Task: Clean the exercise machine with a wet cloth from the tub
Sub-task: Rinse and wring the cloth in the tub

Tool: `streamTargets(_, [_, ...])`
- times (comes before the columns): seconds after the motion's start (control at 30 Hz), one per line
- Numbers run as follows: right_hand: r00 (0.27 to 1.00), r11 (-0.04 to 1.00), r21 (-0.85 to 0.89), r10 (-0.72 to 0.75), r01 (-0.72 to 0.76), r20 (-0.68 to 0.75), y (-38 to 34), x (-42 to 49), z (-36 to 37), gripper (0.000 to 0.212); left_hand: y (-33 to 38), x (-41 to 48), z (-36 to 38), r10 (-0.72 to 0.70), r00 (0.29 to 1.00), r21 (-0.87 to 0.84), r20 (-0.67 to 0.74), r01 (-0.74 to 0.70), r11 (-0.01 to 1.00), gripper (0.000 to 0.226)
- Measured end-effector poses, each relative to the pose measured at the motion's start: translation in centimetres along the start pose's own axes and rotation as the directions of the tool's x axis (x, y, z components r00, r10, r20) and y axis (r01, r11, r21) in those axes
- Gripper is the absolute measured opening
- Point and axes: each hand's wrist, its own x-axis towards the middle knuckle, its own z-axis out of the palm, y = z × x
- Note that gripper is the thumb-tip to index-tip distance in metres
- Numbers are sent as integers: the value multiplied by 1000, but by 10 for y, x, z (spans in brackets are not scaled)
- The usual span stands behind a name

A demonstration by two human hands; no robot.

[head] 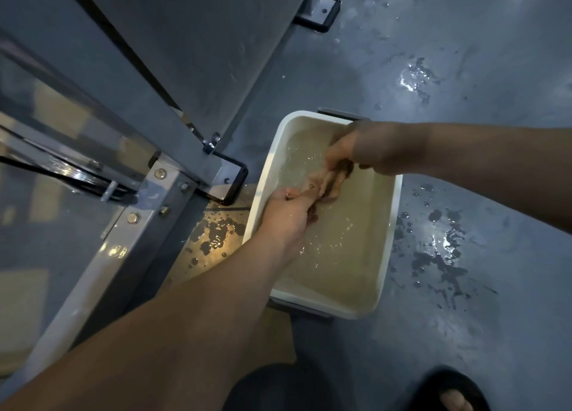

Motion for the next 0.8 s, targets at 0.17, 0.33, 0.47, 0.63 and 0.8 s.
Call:
streamTargets(0.17, [988,831,-538,-87,143,128,-2,-3,-12,32,10,-6,-4,210,974,361,79,-225,905,10])
streamTargets(0.33, [989,712,-688,-63,137,133,-3,-12,-8,22,29,-21,7,333,943,429,17,-307,850,22])
streamTargets(0.47, [981,899,-411,-87,151,171,-5,-15,-18,7,39,-29,7,419,908,441,5,-378,814,30])
streamTargets(0.63, [967,975,-149,-127,163,221,-4,-15,-22,13,42,-32,7,421,907,456,-10,-371,809,26])
streamTargets(0.8, [959,758,-592,-170,275,228,-10,-19,-30,17,37,-28,5,468,884,513,20,-410,754,15])
